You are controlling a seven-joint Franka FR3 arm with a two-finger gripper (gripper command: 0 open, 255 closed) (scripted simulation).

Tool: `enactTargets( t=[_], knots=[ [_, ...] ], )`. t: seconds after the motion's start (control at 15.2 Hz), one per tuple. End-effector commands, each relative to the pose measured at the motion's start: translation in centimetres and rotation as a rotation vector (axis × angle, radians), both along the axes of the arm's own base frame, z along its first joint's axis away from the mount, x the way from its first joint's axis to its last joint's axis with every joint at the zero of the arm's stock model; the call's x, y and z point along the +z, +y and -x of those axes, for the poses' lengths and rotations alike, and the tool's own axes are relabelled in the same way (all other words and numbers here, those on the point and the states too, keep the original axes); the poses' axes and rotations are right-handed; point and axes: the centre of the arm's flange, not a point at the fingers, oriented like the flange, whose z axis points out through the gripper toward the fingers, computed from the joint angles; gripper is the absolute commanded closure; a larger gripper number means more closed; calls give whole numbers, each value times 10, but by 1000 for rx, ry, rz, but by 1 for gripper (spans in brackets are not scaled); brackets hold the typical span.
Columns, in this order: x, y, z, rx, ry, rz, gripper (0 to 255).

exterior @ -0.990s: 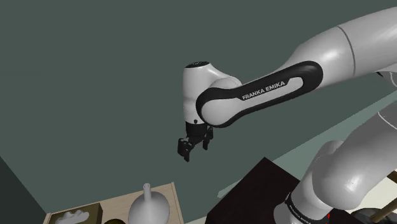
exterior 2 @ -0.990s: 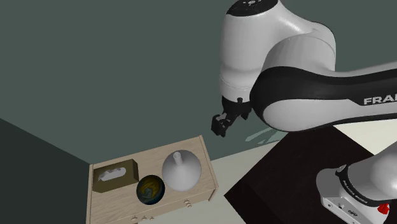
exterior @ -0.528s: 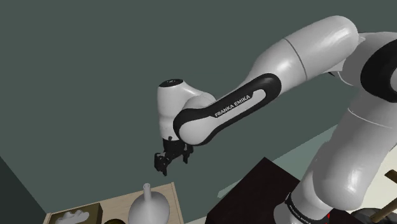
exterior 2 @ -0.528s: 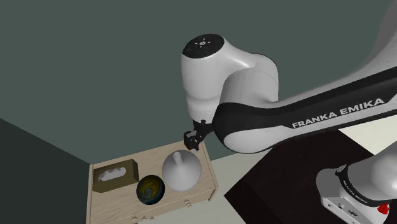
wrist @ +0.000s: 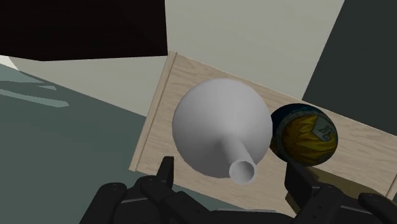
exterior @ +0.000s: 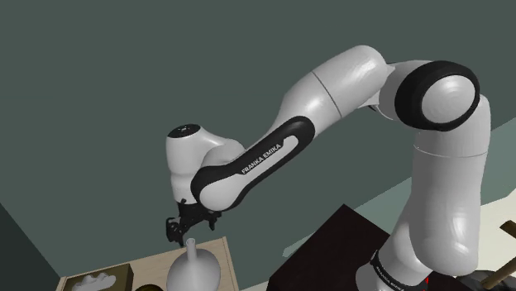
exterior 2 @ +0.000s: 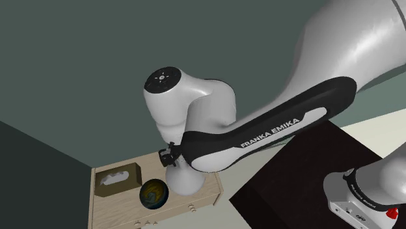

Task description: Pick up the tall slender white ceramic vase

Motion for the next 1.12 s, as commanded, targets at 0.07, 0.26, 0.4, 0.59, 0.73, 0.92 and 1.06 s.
enactTargets(
  t=[0.07, 0.26, 0.4, 0.59, 0.73, 0.92, 1.06],
  knots=[
    [-16, 16, -9, -7, -3, -3, 0],
    [-32, 16, -9, -7, -3, -3, 0],
    [-42, 16, -9, -7, -3, -3, 0],
    [-51, 16, -9, -7, -3, -3, 0],
    [-51, 16, -9, -7, -3, -3, 255],
    [-51, 16, -9, -7, -3, -3, 255],
    [-51, 16, -9, -7, -3, -3, 255]
  ],
)
